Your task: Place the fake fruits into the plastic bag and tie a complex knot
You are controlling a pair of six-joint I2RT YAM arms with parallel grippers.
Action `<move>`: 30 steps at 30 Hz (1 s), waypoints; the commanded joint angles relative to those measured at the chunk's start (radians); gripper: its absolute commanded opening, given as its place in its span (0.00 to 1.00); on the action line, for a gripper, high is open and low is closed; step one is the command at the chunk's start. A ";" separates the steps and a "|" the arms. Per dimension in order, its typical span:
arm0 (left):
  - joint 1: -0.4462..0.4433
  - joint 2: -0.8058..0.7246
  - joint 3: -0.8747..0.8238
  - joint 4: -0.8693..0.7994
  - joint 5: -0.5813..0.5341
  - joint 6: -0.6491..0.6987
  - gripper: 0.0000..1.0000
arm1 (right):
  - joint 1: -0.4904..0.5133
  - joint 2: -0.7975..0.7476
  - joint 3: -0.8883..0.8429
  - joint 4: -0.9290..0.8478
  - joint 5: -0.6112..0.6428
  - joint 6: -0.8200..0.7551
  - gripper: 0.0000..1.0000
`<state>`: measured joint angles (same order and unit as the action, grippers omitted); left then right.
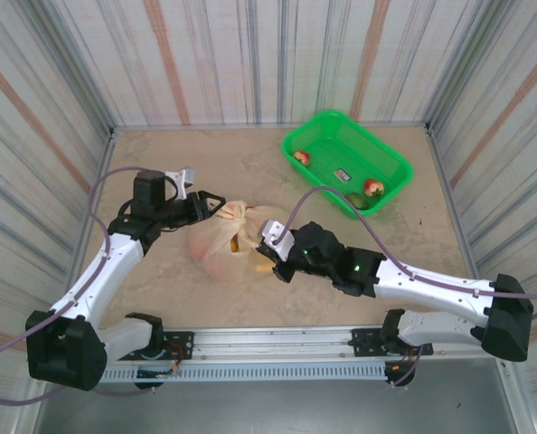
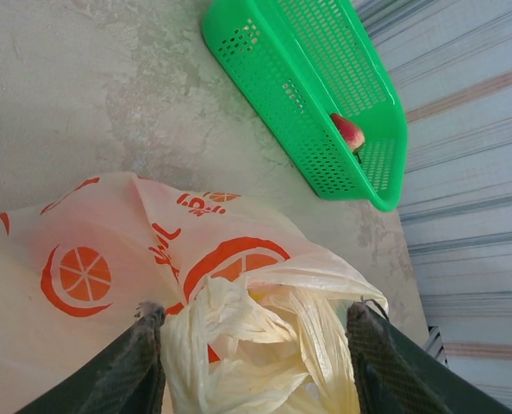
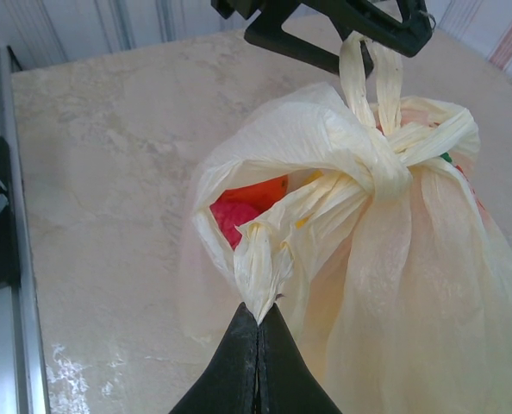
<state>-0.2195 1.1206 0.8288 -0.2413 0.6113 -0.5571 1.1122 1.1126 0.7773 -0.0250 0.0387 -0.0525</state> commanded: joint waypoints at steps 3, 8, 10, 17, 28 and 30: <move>0.003 0.007 -0.035 0.062 0.061 -0.063 0.45 | 0.006 0.024 0.016 0.028 -0.018 0.019 0.00; 0.003 0.027 -0.024 0.085 0.097 -0.065 0.02 | 0.007 0.033 0.021 0.028 -0.003 0.017 0.00; 0.004 0.020 -0.019 0.068 0.088 -0.040 0.00 | 0.007 0.029 0.022 0.024 0.003 0.016 0.00; 0.002 -0.102 0.062 -0.106 -0.215 0.154 0.00 | -0.001 -0.034 0.025 -0.071 0.174 0.047 0.00; -0.020 -0.150 0.052 -0.169 -0.845 0.254 0.00 | -0.025 -0.081 0.029 -0.407 0.803 0.251 0.00; 0.016 -0.142 0.055 -0.170 -0.861 0.208 0.00 | -0.073 -0.115 0.011 -0.398 0.791 0.282 0.00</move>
<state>-0.2710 0.9989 0.8875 -0.4248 0.0475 -0.3408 1.1007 1.0500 0.7933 -0.2413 0.5953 0.1257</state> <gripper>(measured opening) 0.043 0.045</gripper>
